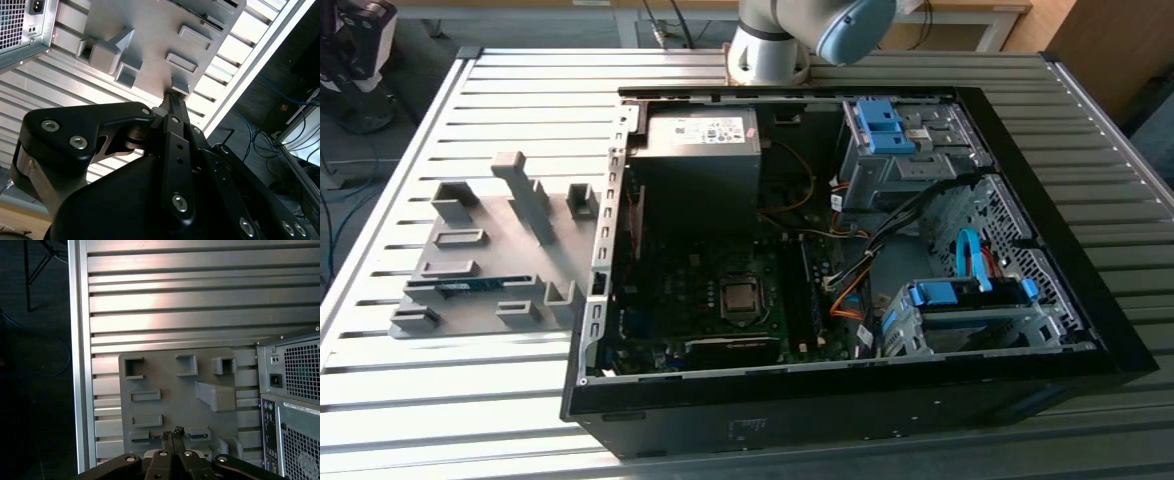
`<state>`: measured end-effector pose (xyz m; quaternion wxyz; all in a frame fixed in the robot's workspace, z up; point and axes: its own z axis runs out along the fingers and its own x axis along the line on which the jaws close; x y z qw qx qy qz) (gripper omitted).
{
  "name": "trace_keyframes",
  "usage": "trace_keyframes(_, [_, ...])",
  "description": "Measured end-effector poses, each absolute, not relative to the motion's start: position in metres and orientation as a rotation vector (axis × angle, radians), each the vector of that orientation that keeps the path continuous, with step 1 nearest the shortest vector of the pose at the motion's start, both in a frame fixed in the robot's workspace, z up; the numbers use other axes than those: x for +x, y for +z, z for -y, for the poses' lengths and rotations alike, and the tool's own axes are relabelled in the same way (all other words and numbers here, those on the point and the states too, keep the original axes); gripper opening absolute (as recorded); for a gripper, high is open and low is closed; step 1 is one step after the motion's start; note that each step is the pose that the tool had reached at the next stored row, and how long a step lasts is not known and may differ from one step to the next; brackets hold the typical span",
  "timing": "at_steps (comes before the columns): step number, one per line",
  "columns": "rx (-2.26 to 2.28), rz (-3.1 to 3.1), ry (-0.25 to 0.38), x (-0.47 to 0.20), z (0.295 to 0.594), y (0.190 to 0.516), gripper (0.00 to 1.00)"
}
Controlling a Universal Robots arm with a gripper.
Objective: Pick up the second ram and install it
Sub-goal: 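Pick up the second ram and move it above second insertion slot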
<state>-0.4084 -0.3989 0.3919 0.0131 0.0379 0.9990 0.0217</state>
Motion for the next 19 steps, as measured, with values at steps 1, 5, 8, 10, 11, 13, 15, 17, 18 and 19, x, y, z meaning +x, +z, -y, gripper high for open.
trace_keyframes(1, [0.118,-3.113,0.068,-0.4084,0.3989,0.3919,0.11])
trace_keyframes(5, [0.118,-3.112,0.068,-0.4085,0.3989,0.392,0.11])
trace_keyframes(8, [0.113,-3.113,0.068,-0.4085,0.3989,0.3919,0.11])
trace_keyframes(10, [0.102,-3.113,0.068,-0.4086,0.3989,0.392,0.11])
trace_keyframes(11, [0.094,-3.114,0.068,-0.4086,0.3989,0.392,0.11])
trace_keyframes(13, [0.074,-3.114,0.068,-0.4085,0.3989,0.3919,0.11])
trace_keyframes(15, [0.041,-3.115,0.069,-0.4085,0.3989,0.392,0.11])
trace_keyframes(17, [0.0,-3.116,0.069,-0.4085,0.3989,0.392,0.11])
trace_keyframes(18, [-0.022,-3.116,0.069,-0.4085,0.3989,0.3919,0.11])
trace_keyframes(19, [-0.043,-3.116,0.07,-0.4085,0.3989,0.3919,0.11])
